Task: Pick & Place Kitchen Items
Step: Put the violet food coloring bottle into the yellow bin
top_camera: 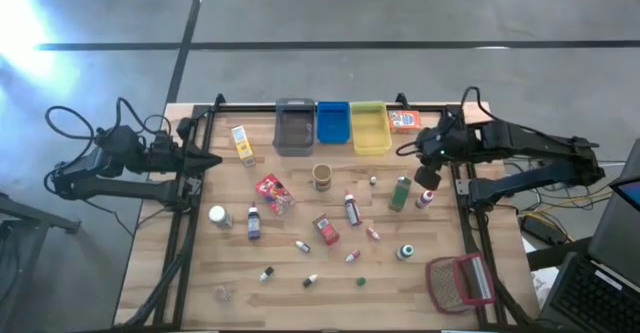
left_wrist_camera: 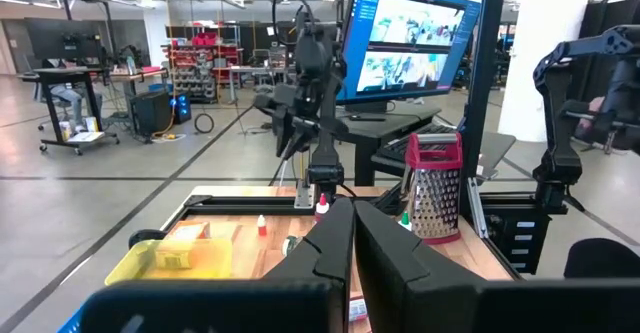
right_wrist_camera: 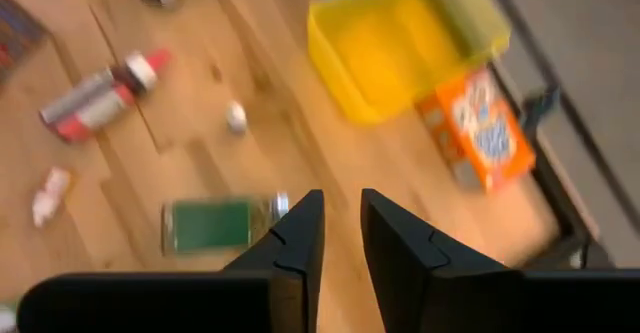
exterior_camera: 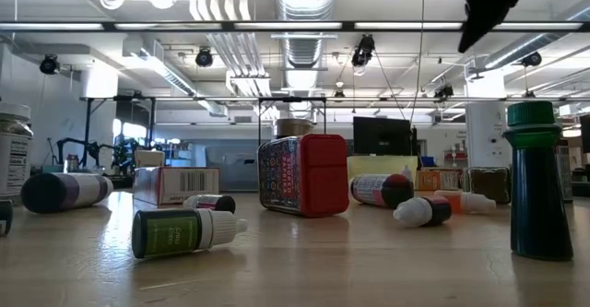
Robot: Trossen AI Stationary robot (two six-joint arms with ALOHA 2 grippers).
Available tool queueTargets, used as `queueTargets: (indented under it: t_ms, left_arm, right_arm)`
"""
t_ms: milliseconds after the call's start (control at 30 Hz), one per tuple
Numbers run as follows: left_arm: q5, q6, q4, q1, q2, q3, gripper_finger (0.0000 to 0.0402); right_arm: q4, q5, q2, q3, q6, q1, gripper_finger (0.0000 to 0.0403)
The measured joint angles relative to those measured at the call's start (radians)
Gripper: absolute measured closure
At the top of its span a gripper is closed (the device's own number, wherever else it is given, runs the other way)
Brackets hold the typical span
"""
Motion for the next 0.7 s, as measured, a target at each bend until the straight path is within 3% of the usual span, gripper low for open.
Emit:
queueTargets:
  t_ms: [167,333,700]
  left_arm:
    - [0.0,0.0,0.0,0.0,0.0,0.0,0.0383]
    - [0.0,0.0,0.0,0.0,0.0,0.0,0.0383]
    - [0.0,0.0,0.0,0.0,0.0,0.0,0.0383]
  right_arm:
    - [-0.109,-0.079,-0.014,0.01,0.094,0.002,0.0341]
    - [-0.096,-0.184,-0.048,-0.013,0.148,0.013,0.0327]
    - [0.081,-0.203,0.038,-0.038,0.053,0.073,0.0296]
